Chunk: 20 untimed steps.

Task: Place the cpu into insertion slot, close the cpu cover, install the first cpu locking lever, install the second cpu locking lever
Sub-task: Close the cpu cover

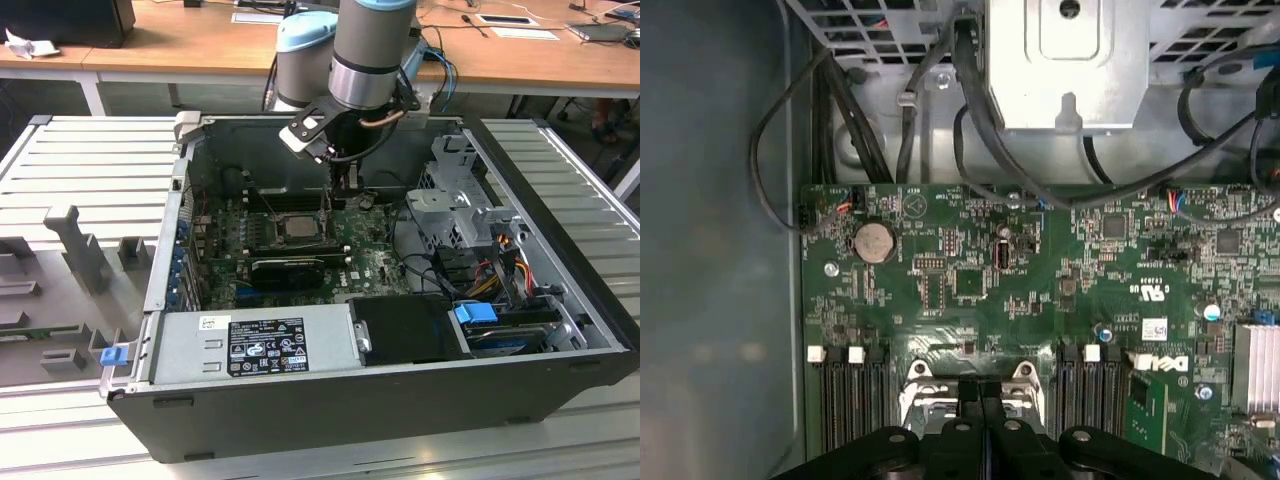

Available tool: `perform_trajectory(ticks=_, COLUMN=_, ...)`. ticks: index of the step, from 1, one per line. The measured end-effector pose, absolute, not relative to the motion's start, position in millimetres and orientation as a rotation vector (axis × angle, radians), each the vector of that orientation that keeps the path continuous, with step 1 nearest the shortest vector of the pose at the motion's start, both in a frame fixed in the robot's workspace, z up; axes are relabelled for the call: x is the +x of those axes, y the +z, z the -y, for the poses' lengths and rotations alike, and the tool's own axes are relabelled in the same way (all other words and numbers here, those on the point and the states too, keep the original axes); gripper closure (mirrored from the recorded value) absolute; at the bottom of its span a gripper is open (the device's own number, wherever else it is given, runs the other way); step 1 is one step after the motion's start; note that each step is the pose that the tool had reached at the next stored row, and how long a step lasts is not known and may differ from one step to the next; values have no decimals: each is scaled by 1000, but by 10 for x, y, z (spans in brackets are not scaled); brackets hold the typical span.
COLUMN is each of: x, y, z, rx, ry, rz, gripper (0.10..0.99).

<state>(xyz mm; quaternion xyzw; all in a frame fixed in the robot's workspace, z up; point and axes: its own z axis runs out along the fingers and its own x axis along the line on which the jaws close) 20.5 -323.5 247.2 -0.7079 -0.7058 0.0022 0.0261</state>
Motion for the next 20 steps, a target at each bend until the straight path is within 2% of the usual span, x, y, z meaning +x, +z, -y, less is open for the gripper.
perform_trajectory(ticks=8, x=10, y=2319, z=3237, rx=-2191, ry=-5, rz=2190, gripper=980)
perform_trajectory(ticks=20, x=-58, y=2316, z=3237, rx=-2190, ry=-7, rz=2192, gripper=980)
